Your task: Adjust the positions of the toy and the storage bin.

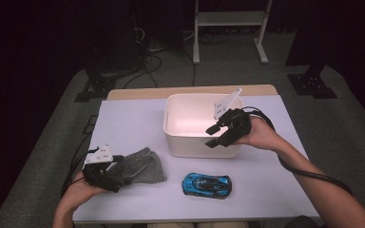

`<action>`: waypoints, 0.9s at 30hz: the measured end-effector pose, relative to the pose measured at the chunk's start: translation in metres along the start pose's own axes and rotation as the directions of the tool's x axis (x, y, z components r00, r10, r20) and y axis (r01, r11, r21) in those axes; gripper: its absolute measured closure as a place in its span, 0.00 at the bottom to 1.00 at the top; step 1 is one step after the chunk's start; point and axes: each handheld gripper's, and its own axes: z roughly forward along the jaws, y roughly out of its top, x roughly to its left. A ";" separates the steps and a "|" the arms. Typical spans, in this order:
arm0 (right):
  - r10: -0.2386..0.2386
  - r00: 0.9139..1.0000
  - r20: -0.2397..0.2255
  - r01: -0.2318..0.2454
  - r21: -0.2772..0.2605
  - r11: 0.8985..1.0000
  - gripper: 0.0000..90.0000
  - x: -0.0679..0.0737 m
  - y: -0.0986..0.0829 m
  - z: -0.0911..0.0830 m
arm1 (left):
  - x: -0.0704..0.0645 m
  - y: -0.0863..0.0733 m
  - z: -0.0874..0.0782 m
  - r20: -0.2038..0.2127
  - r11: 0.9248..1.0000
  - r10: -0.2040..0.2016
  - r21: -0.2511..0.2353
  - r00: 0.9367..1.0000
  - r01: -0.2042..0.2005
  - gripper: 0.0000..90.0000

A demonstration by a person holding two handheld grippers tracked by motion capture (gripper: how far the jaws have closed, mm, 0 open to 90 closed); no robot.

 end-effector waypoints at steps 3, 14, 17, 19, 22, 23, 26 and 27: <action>0.003 1.000 0.000 -0.003 -0.030 1.000 0.43 0.009 -0.001 -0.007 | -0.001 0.000 0.000 0.001 1.000 -0.001 -0.002 1.000 0.001 0.10; -0.024 1.000 0.004 0.024 -0.074 0.997 0.25 0.051 -0.011 -0.016 | -0.001 0.000 0.000 0.003 1.000 0.002 0.006 1.000 -0.002 0.10; -0.030 1.000 -0.004 0.029 -0.088 0.996 0.24 0.062 -0.016 -0.013 | -0.002 0.000 0.002 0.003 1.000 0.004 0.007 1.000 -0.004 0.10; -0.038 0.999 -0.011 0.037 -0.083 0.996 0.24 0.070 -0.020 -0.009 | -0.002 0.000 0.003 0.004 1.000 0.004 0.005 1.000 -0.004 0.10; -0.038 0.999 -0.014 0.037 -0.074 0.997 0.23 0.077 -0.026 -0.001 | -0.003 0.000 0.002 0.004 1.000 0.004 0.003 1.000 -0.004 0.10; -0.031 0.999 -0.019 0.029 -0.073 0.997 0.23 0.079 -0.030 0.004 | -0.003 0.000 0.002 0.002 1.000 0.004 0.003 1.000 -0.004 0.10; -0.019 1.000 -0.021 0.018 -0.070 0.997 0.22 0.081 -0.037 0.014 | -0.002 -0.001 0.002 0.002 1.000 0.005 0.006 1.000 -0.005 0.10; -0.015 1.000 -0.025 0.013 -0.071 0.997 0.22 0.081 -0.040 0.018 | -0.002 -0.001 0.002 0.003 1.000 0.005 0.008 1.000 -0.005 0.10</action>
